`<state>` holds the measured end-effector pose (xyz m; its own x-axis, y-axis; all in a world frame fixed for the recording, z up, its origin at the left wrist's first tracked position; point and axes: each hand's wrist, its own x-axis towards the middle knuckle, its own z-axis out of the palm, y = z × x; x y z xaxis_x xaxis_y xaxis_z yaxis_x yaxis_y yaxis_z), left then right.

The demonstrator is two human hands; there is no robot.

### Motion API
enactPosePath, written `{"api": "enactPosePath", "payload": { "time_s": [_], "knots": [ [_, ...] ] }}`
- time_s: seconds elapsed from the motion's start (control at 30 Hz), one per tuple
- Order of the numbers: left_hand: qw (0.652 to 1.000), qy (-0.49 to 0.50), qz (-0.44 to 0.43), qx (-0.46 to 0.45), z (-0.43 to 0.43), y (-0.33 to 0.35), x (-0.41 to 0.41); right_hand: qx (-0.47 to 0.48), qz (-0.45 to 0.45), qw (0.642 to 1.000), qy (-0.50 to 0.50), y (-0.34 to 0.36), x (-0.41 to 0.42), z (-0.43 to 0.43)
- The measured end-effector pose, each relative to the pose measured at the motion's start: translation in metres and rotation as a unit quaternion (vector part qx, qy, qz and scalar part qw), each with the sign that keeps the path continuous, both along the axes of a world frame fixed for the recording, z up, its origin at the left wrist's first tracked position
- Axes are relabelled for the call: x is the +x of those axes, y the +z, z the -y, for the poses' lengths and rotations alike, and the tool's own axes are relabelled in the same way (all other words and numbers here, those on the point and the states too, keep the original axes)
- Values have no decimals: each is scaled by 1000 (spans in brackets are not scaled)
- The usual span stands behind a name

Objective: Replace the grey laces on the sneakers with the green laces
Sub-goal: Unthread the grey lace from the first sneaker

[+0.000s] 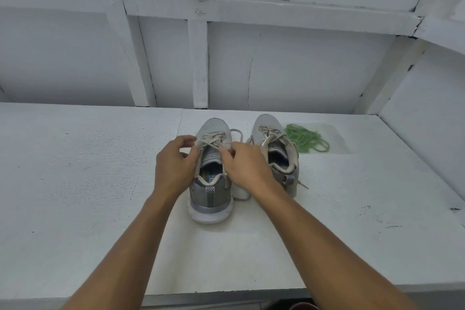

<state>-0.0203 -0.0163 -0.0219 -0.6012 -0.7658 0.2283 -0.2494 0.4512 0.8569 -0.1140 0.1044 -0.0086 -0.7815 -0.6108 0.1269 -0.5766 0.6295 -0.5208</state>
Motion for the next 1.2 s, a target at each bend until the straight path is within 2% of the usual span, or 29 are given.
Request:
{"api": "enactPosePath", "payload": {
  "time_s": [0.13, 0.27, 0.4, 0.5, 0.6, 0.73, 0.77, 0.83, 0.87, 0.97, 1.1, 1.2],
  "knots": [
    [988, -97, 62, -104, 7, 22, -14, -65, -1, 997, -33, -11, 8, 1],
    [943, -202, 161, -209, 11, 37, -30, -145, 11, 987, -72, -20, 12, 0],
    [910, -238, 199, -275, 13, 40, -42, -164, 21, 982, -88, -22, 13, 1],
    [898, -215, 204, -327, 22, 43, -43, -158, 17, 983, -92, -23, 14, 1],
    [924, -125, 174, -316, 45, 50, -38, -156, 17, 983, -99, -24, 15, 0],
    [920, -79, 264, -280, 61, 50, -33, -152, 6, 983, -101, -26, 16, 3],
    [926, -89, 248, -270, 58, 49, -32, -152, 4, 983, -102, -26, 16, 3],
    [945, -131, 157, -257, 45, 49, -30, -155, 4, 983, -101, -26, 16, 3],
    [943, -167, 122, -260, 38, 50, -29, -157, 5, 983, -99, -26, 17, 2],
    [907, -265, 141, -296, 21, 45, -28, -155, 3, 983, -97, -25, 17, 1],
    [891, -276, 163, -321, 22, 33, -31, -146, -2, 984, -102, -25, 16, 1],
    [857, -282, 137, -409, 24, 33, -33, -135, -10, 985, -103, -24, 16, 1]
  ]
}}
